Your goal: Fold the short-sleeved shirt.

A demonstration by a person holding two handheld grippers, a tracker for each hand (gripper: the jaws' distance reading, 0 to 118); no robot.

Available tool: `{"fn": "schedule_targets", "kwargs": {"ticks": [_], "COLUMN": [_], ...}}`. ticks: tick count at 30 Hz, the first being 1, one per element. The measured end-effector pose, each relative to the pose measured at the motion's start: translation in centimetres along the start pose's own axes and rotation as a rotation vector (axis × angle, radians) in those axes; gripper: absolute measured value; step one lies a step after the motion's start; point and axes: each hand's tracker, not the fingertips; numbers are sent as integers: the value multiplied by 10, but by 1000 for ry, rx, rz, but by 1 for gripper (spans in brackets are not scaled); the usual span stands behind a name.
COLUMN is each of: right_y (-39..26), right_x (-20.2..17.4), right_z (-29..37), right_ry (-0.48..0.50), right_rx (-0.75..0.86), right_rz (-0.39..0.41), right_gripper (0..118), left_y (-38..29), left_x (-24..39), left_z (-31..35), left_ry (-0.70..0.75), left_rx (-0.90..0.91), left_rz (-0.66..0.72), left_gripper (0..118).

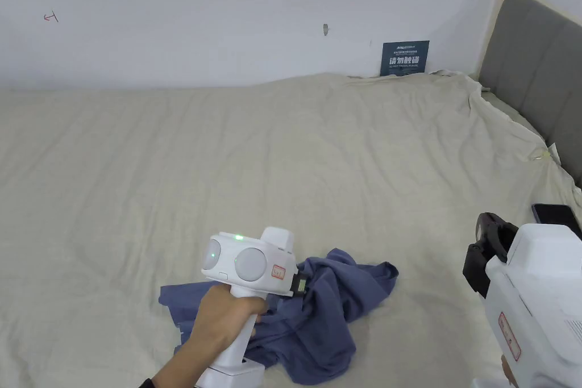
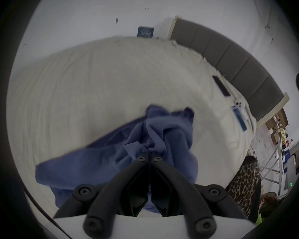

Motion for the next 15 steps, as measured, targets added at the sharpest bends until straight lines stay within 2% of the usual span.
{"fn": "schedule_targets", "kwargs": {"ticks": [4,9,12,13,15], "right_y": [-6,-11,-8,-6,-2], "right_x": [4,7,6,4,4], "right_z": [-4,-5,-2,0,3], "right_ry": [-2,-4,-2,-1,1], "right_rx": [-18,-27,-24,-21,-12], "right_rz": [2,4,4,6,10], "right_gripper": [1,1,1,1,1], "left_y": [-16,-18,-16,-16,-14], "left_x": [-6,-9,-4,-4,-2], "left_z": [-30,-37,-23,-18,-1], "left_ry": [42,40,56,79,134], "left_rx": [-97,-98,-71,-50,2], "left_rz": [35,47,23,7,4], "left_gripper": [0,0,22,41,87]}}
